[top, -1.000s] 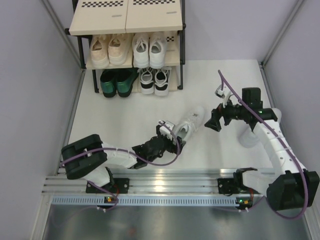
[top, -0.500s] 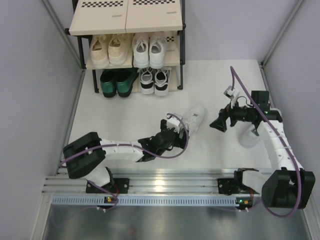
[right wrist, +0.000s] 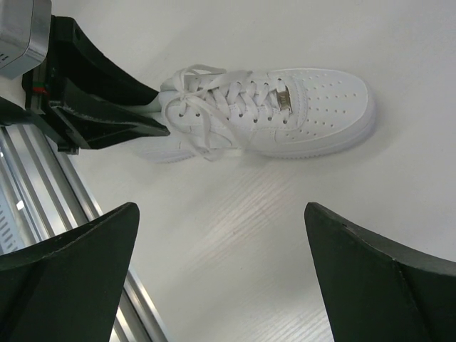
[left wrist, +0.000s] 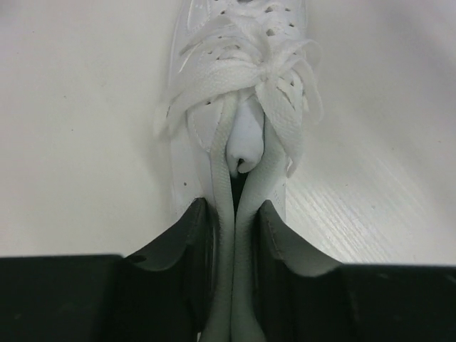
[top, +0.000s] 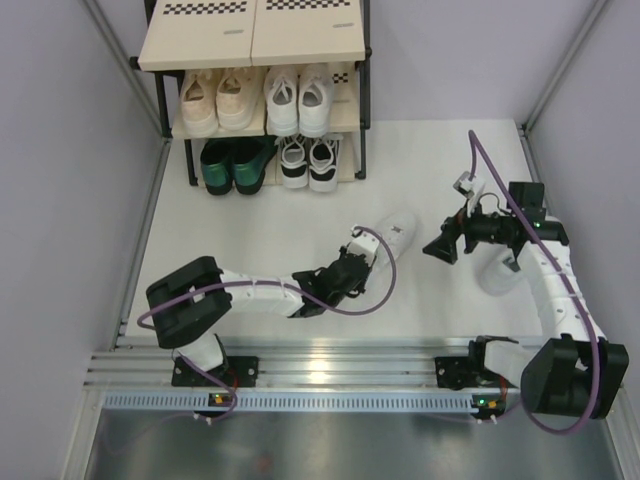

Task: Place and organize the shoes onto the shoe shelf
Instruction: Pick up the shoe at the center of the board.

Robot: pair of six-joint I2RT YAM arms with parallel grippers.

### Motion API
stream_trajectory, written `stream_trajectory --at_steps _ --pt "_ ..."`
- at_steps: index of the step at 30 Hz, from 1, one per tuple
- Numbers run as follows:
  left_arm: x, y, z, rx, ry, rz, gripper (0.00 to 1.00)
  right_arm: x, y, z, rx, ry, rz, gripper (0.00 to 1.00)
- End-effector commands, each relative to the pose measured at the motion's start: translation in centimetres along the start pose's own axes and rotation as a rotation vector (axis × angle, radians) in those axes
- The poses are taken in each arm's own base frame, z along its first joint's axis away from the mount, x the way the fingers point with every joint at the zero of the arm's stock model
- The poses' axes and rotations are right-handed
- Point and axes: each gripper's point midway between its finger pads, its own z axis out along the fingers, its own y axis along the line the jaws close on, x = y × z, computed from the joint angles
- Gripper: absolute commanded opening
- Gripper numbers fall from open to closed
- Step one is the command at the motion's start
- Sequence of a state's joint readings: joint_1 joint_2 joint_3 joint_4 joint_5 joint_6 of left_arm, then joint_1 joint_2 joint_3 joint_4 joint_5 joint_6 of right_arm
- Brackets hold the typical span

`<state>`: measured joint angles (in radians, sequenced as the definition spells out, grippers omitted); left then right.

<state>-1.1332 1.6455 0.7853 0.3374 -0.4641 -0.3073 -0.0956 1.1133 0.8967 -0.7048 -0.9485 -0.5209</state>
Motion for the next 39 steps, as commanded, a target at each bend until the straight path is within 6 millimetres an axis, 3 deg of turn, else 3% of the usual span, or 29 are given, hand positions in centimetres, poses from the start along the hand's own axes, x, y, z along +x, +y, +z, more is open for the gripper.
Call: stream_trajectory --at_steps 1,11,14,22,23,25,26,28,29,32,33,35,36,39 --pt "-1.1 0.2 -0.2 -0.005 -0.018 0.038 0.00 -0.7 0.5 -0.5 -0.022 -0.037 -0.040 0.99" --pt "-7.3 0.3 -4.8 0.059 -0.177 -0.011 0.00 -0.7 0.2 -0.9 -0.006 -0.044 -0.037 1.00" --pt "-10.3 1.2 -7.5 0.060 -0.264 -0.040 0.00 -0.7 0.1 -1.0 -0.001 -0.046 -0.036 0.99" --pt "-16.5 2.6 -12.0 0.038 -0.365 -0.036 0.00 -0.6 -0.3 -1.2 0.013 -0.050 -0.024 0.99" --pt "-18.4 2.8 -13.1 0.038 -0.401 -0.039 0.00 -0.7 -0.4 -1.2 0.015 -0.051 -0.024 1.00" --pt "-19.6 3.0 -13.8 0.028 -0.407 -0.024 0.00 -0.7 -0.4 -1.4 0.021 -0.055 -0.024 0.99" --pt "-21.7 3.1 -15.0 0.028 -0.444 -0.023 0.00 -0.8 -0.5 -1.4 0.026 -0.058 -0.025 0.99" --pt "-23.2 3.5 -15.8 0.018 -0.453 -0.005 0.00 -0.9 -0.6 -1.6 0.041 -0.066 -0.029 0.99" --pt "-25.1 3.8 -16.6 0.010 -0.485 0.000 0.00 -1.0 -0.8 -1.8 0.051 -0.071 -0.029 1.00" --pt "-27.3 4.7 -17.6 -0.010 -0.498 0.017 0.00 -1.2 -1.0 -2.2 0.071 -0.082 -0.039 0.99" --pt "-29.5 4.9 -18.9 -0.010 -0.540 -0.004 0.00 -1.2 -0.9 -2.3 0.074 -0.083 -0.041 0.99" --pt "-31.1 5.7 -19.3 -0.028 -0.545 0.027 0.00 -1.2 -1.1 -2.4 0.084 -0.086 -0.041 0.99" --pt "-33.0 6.0 -20.6 -0.026 -0.584 0.014 0.00 -1.2 -1.1 -2.5 0.085 -0.087 -0.040 0.99" --pt "-35.3 7.1 -21.4 -0.046 -0.613 0.018 0.00 -1.3 -1.1 -2.6 0.090 -0.089 -0.046 0.99"
